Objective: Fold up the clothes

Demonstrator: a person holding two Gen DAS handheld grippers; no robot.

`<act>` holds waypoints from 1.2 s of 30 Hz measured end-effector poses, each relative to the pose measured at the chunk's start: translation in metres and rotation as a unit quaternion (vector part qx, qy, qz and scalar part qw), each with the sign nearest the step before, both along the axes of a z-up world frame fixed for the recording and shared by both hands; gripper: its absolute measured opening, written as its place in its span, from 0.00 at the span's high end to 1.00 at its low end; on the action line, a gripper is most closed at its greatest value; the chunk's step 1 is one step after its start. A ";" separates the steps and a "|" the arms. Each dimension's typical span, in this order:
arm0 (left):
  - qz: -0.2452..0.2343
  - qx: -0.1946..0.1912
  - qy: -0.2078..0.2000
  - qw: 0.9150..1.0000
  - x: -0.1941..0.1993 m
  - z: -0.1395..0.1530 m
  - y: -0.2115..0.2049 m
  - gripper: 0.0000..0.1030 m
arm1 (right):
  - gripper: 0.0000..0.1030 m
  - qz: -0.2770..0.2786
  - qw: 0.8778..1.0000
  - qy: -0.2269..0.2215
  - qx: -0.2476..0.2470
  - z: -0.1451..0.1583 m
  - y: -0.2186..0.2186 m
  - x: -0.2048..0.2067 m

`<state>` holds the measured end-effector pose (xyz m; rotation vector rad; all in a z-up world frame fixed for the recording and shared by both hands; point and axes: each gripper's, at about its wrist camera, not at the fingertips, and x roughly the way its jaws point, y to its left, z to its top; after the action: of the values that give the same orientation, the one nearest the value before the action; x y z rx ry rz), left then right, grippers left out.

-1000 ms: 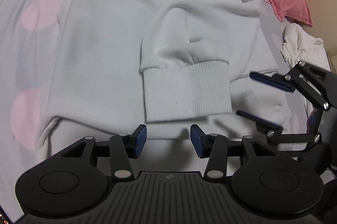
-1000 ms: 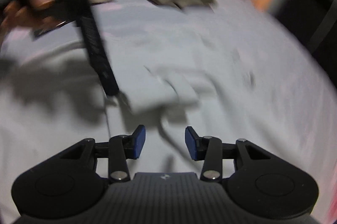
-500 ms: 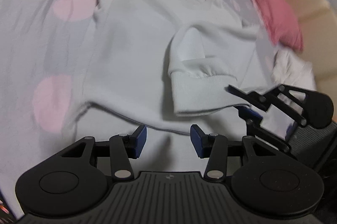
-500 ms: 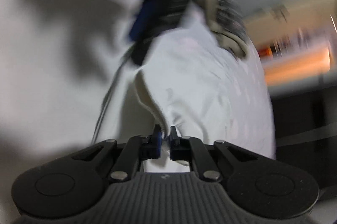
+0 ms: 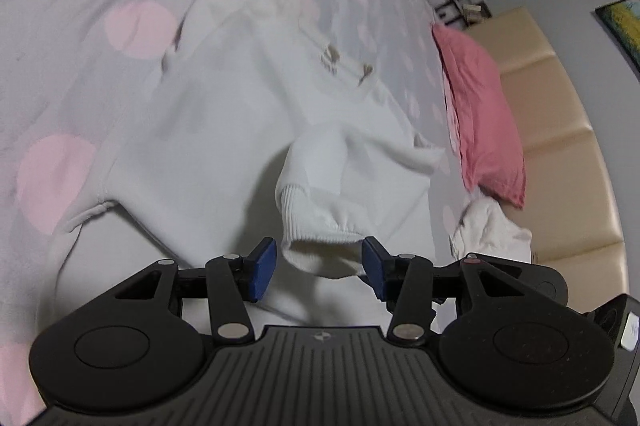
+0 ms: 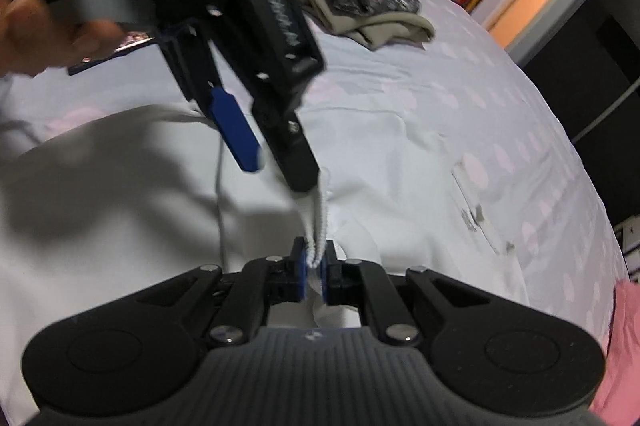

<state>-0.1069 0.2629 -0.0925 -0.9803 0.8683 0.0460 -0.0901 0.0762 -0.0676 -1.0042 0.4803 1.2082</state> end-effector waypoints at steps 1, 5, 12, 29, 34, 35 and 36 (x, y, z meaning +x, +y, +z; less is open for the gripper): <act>0.006 -0.003 -0.005 1.000 -0.001 0.001 -0.002 0.57 | 0.92 -0.008 1.000 0.001 -0.001 0.001 -0.002 0.001; 0.009 -0.022 0.005 1.000 0.000 -0.005 0.000 0.56 | 0.92 -0.021 1.000 0.017 0.008 0.005 -0.003 0.008; -0.002 -0.026 -0.011 1.000 0.009 -0.011 0.010 0.64 | 0.92 0.006 0.999 0.021 0.023 0.008 -0.003 0.001; -0.031 0.120 0.069 0.990 0.037 0.010 0.075 0.96 | 0.43 -0.003 1.000 -0.017 -0.014 -0.048 -0.030 0.027; -0.053 0.211 0.127 0.968 0.040 -0.001 0.074 0.96 | 0.43 0.023 0.999 -0.020 -0.020 -0.058 -0.023 0.018; -0.049 0.250 0.121 0.960 0.039 0.007 0.069 0.96 | 0.43 0.025 0.999 -0.020 -0.018 -0.058 -0.022 0.018; -0.045 0.288 0.114 0.950 0.039 0.014 0.065 0.96 | 0.43 0.024 0.999 -0.020 -0.014 -0.056 -0.023 0.019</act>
<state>-0.0681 0.3282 -0.0786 -0.3892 1.0321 0.3236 -0.0709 0.0536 -0.1235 -1.0672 0.4438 1.2253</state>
